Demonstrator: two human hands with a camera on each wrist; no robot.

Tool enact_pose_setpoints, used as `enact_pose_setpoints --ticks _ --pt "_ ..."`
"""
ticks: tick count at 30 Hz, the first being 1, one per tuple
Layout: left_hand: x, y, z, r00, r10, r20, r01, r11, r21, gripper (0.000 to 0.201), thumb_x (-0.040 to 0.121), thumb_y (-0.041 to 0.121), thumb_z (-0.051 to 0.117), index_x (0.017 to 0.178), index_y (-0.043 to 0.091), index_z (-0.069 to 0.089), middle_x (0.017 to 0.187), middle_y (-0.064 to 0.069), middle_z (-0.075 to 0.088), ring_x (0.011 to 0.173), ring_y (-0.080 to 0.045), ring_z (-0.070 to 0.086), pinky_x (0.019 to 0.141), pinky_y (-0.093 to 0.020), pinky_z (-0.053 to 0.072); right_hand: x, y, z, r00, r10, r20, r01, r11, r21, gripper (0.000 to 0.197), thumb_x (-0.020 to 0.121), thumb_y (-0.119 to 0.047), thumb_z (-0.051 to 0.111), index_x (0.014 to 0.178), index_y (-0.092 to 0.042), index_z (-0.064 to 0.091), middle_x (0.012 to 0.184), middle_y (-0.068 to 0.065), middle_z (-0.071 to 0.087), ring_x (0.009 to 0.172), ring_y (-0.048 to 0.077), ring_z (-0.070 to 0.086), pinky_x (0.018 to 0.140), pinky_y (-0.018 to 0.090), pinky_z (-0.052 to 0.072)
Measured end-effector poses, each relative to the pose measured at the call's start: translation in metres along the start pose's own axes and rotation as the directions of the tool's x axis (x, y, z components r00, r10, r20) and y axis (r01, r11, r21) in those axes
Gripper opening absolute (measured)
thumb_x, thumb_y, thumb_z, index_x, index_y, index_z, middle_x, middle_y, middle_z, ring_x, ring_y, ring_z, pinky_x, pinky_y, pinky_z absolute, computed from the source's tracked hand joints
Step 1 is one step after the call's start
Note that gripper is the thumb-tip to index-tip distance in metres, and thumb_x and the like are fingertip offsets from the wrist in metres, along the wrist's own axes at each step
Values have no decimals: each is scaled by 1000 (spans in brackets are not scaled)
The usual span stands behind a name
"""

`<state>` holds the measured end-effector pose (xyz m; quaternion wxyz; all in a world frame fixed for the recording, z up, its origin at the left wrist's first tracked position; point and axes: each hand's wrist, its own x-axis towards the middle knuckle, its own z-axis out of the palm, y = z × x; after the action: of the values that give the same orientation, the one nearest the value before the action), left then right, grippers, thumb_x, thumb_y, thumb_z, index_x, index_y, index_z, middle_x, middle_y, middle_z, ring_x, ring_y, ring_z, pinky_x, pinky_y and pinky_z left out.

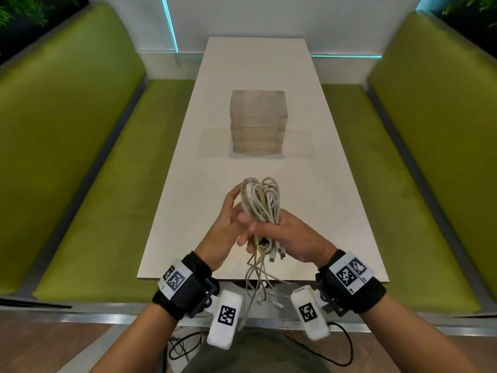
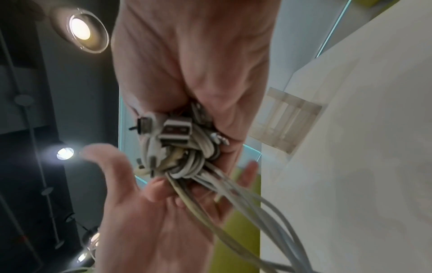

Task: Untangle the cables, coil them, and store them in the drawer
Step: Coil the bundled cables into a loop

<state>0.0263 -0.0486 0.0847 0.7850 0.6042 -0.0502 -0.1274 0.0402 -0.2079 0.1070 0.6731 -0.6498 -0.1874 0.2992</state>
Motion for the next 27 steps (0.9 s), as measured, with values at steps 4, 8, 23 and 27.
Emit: enact_pose_setpoints --ticks 4,8,23,27 --pt "-10 -22 4 975 -85 206 49 984 173 88 66 51 78 138 26 34 125 4 59 119 -12 54 99 -25 43 4 -10 -12 991 -66 -120 80 990 120 13 93 -10 54 88 -3 64 84 19 66 74 28 63 67 34 53" --pt "-12 -25 13 990 -79 121 28 928 372 8 95 16 54 98 21 60 75 7 69 77 -10 64 81 -22 46 6 -17 -12 982 -69 -176 99 981 166 7 91 -8 52 87 -7 58 75 9 64 65 25 60 54 34 47" --pt "-9 -19 16 997 -24 71 0 948 317 39 95 39 36 71 12 50 49 12 35 44 -7 29 46 -16 29 8 -30 -17 943 -135 -303 151 988 29 15 88 -15 65 80 -3 58 58 7 56 56 27 57 59 37 45" --pt "-5 -13 20 995 -4 96 -19 971 237 37 100 29 36 86 4 60 64 -4 63 61 -17 61 65 -26 51 10 -31 -16 930 -100 -354 152 981 121 16 88 -17 64 77 -7 59 58 6 56 57 27 56 60 35 46"
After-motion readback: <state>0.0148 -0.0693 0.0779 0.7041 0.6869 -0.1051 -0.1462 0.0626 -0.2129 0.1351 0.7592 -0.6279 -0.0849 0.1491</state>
